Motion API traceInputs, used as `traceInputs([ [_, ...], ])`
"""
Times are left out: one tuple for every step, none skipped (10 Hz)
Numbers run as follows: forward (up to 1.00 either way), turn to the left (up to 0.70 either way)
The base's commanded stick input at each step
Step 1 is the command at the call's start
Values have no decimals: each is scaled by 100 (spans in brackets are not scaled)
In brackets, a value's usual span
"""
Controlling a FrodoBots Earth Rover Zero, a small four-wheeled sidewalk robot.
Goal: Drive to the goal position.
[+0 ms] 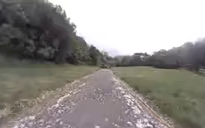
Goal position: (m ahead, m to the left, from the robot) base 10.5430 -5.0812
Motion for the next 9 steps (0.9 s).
traceInputs([
  [85, 0],
  [85, 0],
  [85, 0],
  [85, 0],
  [85, 0],
  [85, 0],
  [85, -11],
  [85, -27],
  [85, -27],
])
